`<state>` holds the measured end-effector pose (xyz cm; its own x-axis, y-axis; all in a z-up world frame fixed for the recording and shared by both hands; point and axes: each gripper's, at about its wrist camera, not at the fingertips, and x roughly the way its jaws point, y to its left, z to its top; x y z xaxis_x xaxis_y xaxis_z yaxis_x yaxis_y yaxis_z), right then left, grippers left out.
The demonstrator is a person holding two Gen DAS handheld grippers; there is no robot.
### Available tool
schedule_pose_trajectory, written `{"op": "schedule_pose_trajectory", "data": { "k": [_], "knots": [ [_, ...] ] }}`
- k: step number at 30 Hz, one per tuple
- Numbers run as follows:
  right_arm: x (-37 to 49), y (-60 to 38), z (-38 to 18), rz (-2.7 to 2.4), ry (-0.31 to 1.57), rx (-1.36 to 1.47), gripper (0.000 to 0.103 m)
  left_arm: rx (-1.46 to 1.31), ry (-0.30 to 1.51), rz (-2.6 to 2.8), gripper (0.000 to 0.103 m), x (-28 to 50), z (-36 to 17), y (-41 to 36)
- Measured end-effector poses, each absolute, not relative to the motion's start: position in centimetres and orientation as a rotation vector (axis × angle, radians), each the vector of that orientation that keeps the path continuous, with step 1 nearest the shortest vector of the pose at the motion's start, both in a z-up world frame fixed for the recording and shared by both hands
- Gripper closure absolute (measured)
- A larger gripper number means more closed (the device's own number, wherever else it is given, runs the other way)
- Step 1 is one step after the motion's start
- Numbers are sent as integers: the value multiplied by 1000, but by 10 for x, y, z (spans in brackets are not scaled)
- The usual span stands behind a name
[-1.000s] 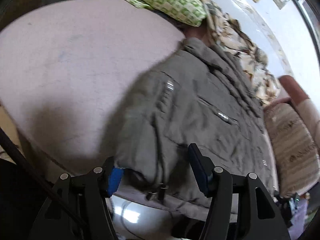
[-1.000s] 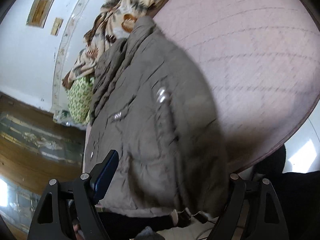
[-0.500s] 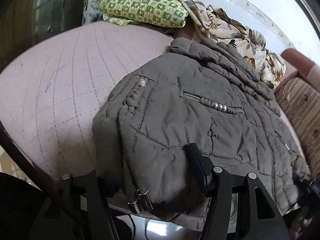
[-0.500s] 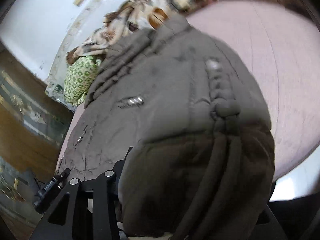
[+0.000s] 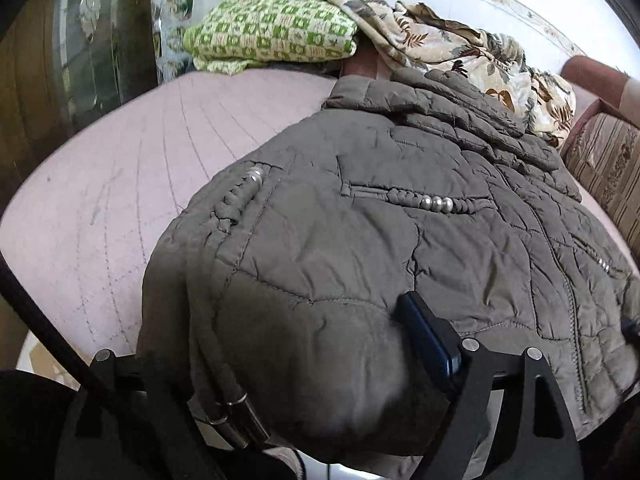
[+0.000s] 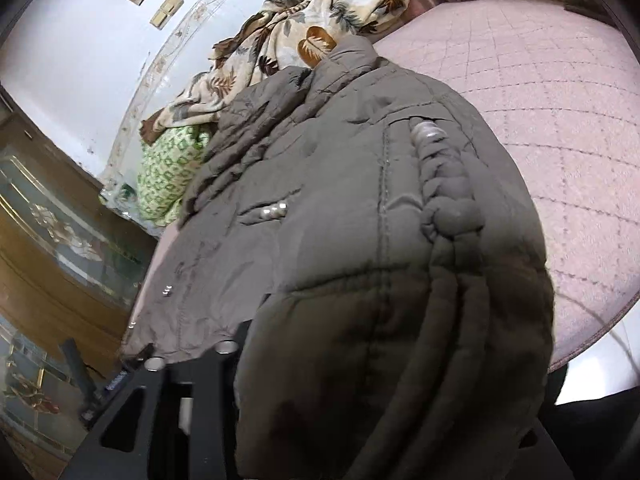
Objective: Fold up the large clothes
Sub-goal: 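Lift the grasped side edge with both grippers and fold it over the jacket body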
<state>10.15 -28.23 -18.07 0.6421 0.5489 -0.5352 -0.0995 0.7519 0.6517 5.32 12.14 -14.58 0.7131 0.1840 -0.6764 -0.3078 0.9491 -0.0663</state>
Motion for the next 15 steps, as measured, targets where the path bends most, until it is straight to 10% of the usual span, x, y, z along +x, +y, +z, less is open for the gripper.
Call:
{"op": "schedule_pose_trajectory", "data": {
  "k": [15],
  "knots": [
    [105,-257,-177,306,842,341,66,-35,752,346,15,61,-150,106]
  ]
}}
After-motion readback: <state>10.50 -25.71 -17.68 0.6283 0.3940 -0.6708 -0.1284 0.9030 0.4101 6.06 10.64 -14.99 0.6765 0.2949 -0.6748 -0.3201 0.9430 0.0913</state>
